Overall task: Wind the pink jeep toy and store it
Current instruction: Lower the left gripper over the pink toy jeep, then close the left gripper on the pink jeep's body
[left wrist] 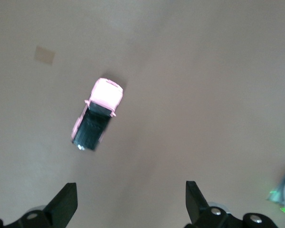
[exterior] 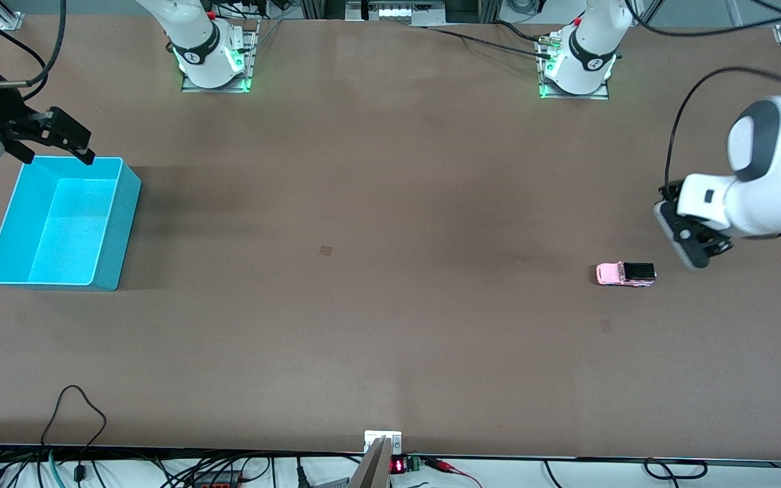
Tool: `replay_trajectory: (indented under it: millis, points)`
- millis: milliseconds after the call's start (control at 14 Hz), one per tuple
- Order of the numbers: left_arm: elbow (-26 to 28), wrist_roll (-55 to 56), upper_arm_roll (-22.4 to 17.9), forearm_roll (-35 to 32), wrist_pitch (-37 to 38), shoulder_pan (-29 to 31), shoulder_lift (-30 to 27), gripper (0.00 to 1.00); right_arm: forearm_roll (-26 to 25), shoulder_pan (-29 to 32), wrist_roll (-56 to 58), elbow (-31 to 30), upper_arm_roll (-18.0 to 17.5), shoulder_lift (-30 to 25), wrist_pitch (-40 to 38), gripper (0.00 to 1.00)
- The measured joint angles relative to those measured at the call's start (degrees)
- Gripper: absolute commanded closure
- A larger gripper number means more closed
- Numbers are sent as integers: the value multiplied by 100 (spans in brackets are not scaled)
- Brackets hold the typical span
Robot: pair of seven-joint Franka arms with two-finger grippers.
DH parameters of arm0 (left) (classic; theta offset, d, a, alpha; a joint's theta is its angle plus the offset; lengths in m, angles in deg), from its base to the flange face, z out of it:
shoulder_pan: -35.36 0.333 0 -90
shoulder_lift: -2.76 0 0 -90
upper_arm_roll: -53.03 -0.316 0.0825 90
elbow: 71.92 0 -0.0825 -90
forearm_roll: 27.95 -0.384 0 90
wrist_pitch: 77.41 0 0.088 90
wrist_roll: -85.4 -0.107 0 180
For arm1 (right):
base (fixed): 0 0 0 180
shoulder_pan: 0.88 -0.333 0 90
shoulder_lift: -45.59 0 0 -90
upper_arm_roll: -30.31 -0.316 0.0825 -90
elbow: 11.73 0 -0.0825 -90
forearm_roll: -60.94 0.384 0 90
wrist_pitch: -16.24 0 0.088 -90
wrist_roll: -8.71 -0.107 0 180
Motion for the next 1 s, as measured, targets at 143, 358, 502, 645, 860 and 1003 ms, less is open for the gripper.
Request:
replay_trajectory:
  millis: [143,358,502,645,860,1003]
  points:
    - [255,-575,4,-19,-755,-1,205,0,0,0,0,0,0,-10,-7,0]
    - [734,-1337,0,-26,-1946,35,431,0,-58,0,0,0,0,-10,-10,0]
    - [1017,-1889,-1,-27,-2708,95,597,0,-75,3,0,0,2,-10,-15,0]
    - [1143,-2275,-5,-27,-3197,196,804,0,-77,7,0,1,3,-11,-15,0]
    - [1168,-2556,-7,-27,-3533,299,1042,1,-79,7,0,9,-4,-22,-15,0]
    - [1196,-2574,-1,-27,-3660,301,1096,4,-82,7,0,15,-7,-25,-15,0]
